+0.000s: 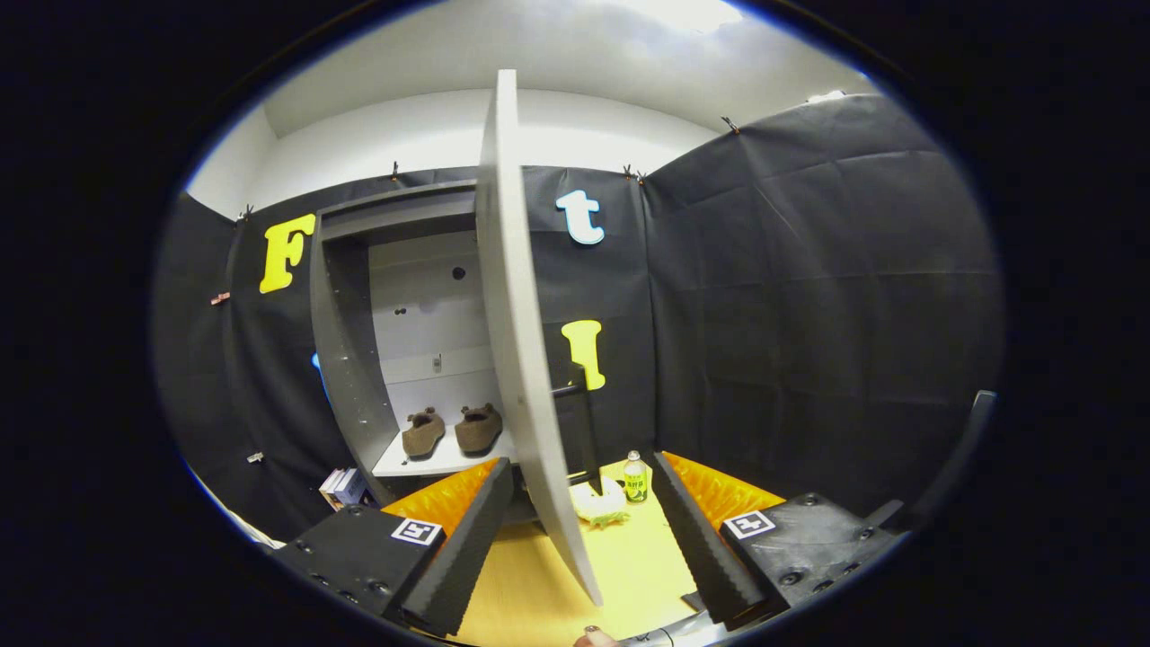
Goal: Open the shoe cabinet door, grab the shoes and put them into the shoe cabinet, then close the shoe cabinet door.
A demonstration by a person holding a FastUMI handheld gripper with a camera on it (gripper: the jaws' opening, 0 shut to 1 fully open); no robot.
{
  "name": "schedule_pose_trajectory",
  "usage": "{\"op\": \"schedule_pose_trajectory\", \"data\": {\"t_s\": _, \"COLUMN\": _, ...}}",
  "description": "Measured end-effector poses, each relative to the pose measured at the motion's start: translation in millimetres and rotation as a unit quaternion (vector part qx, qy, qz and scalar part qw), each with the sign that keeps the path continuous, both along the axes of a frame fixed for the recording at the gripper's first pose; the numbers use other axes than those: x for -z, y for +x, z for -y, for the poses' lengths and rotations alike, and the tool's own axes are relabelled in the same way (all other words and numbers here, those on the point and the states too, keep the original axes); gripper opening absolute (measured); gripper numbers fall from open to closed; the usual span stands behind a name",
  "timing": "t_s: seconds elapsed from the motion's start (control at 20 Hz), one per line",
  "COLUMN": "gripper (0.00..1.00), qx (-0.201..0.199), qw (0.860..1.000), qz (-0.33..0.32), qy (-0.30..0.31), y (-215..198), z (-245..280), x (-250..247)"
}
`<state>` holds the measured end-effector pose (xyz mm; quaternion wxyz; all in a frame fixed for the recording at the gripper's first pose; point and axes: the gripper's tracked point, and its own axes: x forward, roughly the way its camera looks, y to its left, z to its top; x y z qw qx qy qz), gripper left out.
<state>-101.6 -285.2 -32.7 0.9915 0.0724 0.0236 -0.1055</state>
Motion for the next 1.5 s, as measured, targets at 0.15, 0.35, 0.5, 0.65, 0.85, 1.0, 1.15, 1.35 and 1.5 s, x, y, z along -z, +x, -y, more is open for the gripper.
{"op": "schedule_pose_trajectory", "data": {"t_s": 0.15, "gripper": 0.98, "qx": -0.026, "qw": 0.999, "qz": -0.021, "qy": 0.011, "y": 15, "z": 23, "x": 12}}
{"op": "schedule_pose_trajectory", "data": {"t_s": 0.35, "gripper": 0.98, "qx": -0.072, "qw": 0.997, "qz": -0.017, "qy": 0.02, "y": 34, "z": 32, "x": 11}}
{"op": "schedule_pose_trajectory", "data": {"t_s": 0.5, "gripper": 0.98, "qx": -0.111, "qw": 0.993, "qz": -0.021, "qy": 0.014, "y": 46, "z": 28, "x": 10}}
{"op": "schedule_pose_trajectory", "data": {"t_s": 0.65, "gripper": 0.98, "qx": -0.126, "qw": 0.992, "qz": -0.025, "qy": 0.015, "y": 56, "z": 23, "x": 8}}
{"op": "schedule_pose_trajectory", "data": {"t_s": 0.85, "gripper": 0.98, "qx": -0.124, "qw": 0.992, "qz": -0.029, "qy": 0.002, "y": 65, "z": 11, "x": 12}}
{"op": "schedule_pose_trajectory", "data": {"t_s": 1.0, "gripper": 0.98, "qx": -0.131, "qw": 0.991, "qz": -0.029, "qy": -0.001, "y": 60, "z": -5, "x": 10}}
{"op": "schedule_pose_trajectory", "data": {"t_s": 1.15, "gripper": 0.98, "qx": -0.134, "qw": 0.99, "qz": -0.032, "qy": 0.001, "y": 61, "z": -25, "x": 11}}
{"op": "schedule_pose_trajectory", "data": {"t_s": 1.35, "gripper": 0.98, "qx": -0.141, "qw": 0.989, "qz": -0.034, "qy": -0.001, "y": 67, "z": -65, "x": 17}}
{"op": "schedule_pose_trajectory", "data": {"t_s": 1.5, "gripper": 0.98, "qx": -0.141, "qw": 0.99, "qz": -0.032, "qy": -0.008, "y": 70, "z": -92, "x": 15}}
